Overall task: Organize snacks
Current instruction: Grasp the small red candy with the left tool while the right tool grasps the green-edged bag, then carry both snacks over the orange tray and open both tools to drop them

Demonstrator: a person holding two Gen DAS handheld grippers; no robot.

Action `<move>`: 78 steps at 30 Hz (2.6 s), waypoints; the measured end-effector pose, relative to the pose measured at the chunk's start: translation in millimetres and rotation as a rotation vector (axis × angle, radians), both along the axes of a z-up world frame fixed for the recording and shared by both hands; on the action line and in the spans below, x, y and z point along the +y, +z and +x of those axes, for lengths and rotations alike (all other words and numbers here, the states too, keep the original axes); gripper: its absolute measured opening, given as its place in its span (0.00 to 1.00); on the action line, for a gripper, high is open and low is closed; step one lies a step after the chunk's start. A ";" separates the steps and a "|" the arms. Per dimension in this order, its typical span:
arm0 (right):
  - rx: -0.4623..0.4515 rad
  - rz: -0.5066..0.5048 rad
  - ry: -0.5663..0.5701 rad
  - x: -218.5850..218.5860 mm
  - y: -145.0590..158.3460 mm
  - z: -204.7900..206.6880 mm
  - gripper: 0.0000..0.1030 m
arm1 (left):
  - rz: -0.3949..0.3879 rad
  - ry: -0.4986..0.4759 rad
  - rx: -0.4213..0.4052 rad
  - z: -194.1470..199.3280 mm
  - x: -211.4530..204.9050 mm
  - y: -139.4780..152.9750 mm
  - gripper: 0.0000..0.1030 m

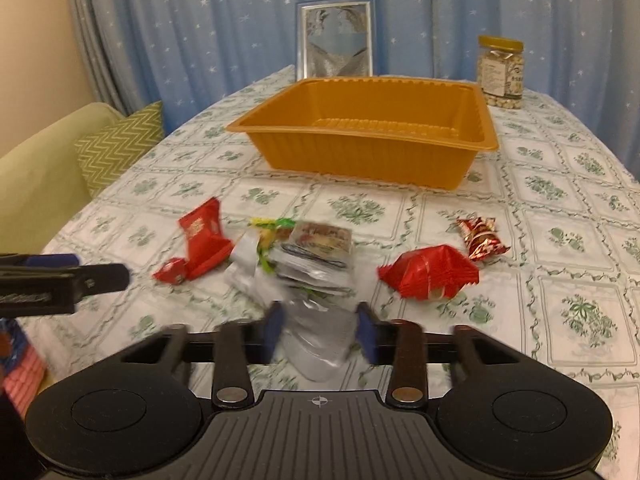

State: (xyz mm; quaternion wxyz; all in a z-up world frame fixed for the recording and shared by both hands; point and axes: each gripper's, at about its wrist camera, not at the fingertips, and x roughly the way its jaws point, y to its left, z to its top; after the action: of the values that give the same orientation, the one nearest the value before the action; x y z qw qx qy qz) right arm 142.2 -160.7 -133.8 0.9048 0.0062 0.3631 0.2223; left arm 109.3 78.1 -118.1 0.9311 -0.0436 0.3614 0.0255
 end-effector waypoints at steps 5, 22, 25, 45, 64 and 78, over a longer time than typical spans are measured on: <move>-0.014 -0.011 0.077 10.2 0.3 -7.5 0.30 | -0.002 -0.008 -0.006 1.1 0.1 0.3 0.78; -0.009 -0.020 0.114 27.6 -6.5 7.7 0.20 | -0.012 -0.092 -0.013 18.0 -0.5 -8.4 0.77; -0.013 -0.019 0.086 17.3 -4.1 1.0 0.20 | 0.017 -0.154 -0.020 24.5 -11.1 -10.6 0.70; -0.111 0.029 -0.018 -3.8 20.4 -5.6 0.20 | 0.141 -0.224 -0.024 28.8 -36.3 -7.8 0.19; -0.252 0.079 -0.146 -27.8 85.8 76.2 0.20 | 0.024 -0.265 -0.187 126.2 -64.4 68.3 0.19; -0.180 0.073 -0.208 -34.7 79.2 177.6 0.20 | 0.002 -0.227 -0.123 221.7 -70.9 48.6 0.19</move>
State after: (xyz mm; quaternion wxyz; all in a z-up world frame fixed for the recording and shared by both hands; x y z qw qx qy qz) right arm 319.8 -195.4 -54.6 0.9511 0.0565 0.2694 0.1400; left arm 331.1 7.2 -69.5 0.9483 -0.0028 0.3064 -0.0823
